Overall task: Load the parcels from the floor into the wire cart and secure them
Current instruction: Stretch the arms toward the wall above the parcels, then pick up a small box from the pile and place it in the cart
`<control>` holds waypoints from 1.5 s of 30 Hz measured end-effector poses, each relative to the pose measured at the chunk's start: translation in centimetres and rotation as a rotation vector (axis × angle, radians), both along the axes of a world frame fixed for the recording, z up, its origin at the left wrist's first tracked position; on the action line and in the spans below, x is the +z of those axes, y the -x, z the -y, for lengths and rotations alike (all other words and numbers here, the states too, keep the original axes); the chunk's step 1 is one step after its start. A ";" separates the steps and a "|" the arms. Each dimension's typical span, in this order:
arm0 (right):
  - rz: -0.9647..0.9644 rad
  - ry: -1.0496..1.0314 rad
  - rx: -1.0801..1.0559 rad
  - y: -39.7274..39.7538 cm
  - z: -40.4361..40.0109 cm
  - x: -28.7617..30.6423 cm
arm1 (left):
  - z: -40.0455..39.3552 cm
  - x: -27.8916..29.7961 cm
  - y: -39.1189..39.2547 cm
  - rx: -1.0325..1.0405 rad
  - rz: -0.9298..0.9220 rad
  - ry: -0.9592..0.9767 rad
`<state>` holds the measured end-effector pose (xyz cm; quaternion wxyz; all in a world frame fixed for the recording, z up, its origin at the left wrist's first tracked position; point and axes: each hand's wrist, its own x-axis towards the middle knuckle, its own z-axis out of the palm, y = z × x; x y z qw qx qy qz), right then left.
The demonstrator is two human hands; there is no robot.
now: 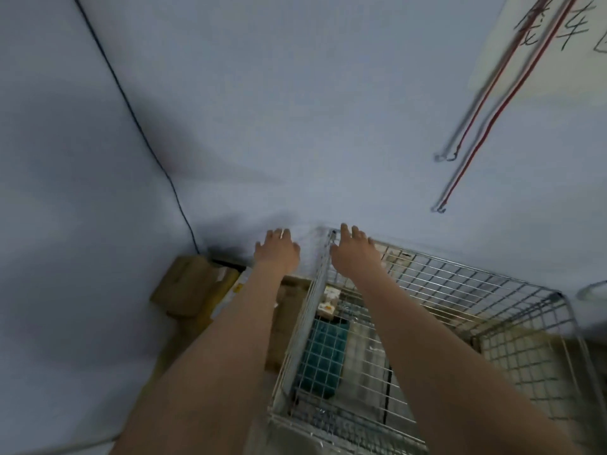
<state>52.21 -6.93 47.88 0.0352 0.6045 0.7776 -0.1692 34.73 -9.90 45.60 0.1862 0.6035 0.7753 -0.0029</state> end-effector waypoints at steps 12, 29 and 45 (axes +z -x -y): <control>0.018 0.162 0.115 16.3 12.6 -0.1 | 16.2 -1.0 18.4 0.164 -0.073 -0.011; 0.033 0.231 0.167 19.8 11.3 -3.7 | 17.9 -3.1 21.0 0.323 0.035 0.151; 0.030 0.324 0.176 34.4 3.4 -13.2 | 11.2 -11.1 34.1 0.386 0.129 0.352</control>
